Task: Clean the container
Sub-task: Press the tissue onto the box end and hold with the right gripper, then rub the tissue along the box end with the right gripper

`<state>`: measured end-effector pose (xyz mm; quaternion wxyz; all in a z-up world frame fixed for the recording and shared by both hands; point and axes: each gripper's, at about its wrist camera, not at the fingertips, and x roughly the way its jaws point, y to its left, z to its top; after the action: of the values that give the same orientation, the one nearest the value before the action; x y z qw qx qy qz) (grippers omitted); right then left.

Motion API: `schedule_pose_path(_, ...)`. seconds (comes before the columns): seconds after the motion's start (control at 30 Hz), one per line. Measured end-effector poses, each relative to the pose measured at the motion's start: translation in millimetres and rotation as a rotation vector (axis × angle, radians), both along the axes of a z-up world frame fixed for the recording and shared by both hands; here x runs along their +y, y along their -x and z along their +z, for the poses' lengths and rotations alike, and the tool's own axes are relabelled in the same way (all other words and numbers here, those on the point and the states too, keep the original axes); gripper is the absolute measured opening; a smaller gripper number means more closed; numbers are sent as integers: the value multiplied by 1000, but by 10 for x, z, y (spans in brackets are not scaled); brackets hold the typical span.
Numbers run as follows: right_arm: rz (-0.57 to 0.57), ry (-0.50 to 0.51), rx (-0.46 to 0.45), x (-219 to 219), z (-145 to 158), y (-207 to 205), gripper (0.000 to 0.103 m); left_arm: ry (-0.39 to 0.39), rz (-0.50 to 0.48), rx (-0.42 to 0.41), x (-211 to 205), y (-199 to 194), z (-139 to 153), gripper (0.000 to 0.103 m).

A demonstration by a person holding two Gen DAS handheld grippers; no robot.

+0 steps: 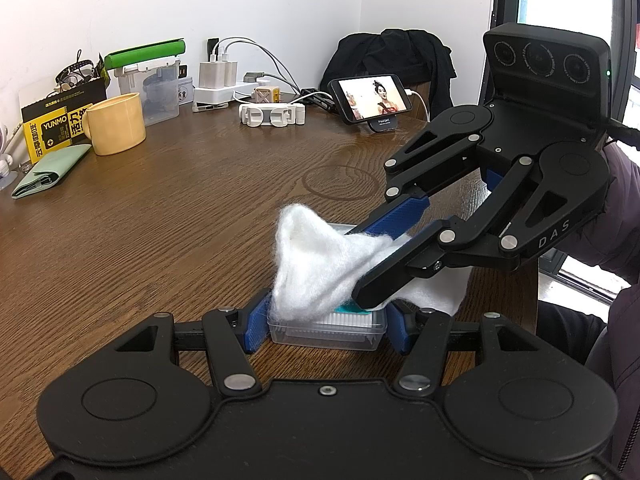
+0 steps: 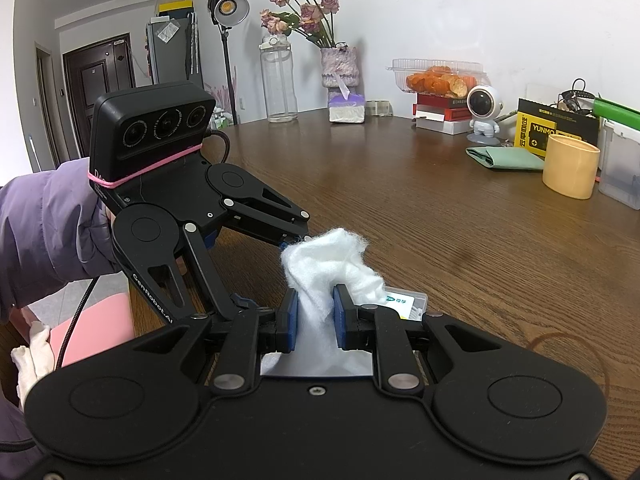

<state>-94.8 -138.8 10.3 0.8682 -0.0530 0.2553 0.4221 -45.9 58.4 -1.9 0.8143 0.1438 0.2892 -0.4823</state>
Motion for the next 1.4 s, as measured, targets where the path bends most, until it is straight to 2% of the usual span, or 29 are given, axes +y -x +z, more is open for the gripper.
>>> schedule_pose_path(0.73, 1, 1, -1, 54, 17, -31, 20, 0, 0, 0, 0, -3, -1, 57)
schedule_pose_path(0.83, 36, -6, 7, 108, 4, -26, 20, -1, 0, -1, 0, -2, -1, 57)
schedule_pose_path(1.4, 49, 33, 15, 98, 48, -114, 19, -1, 0, -1, -1, -4, -1, 57)
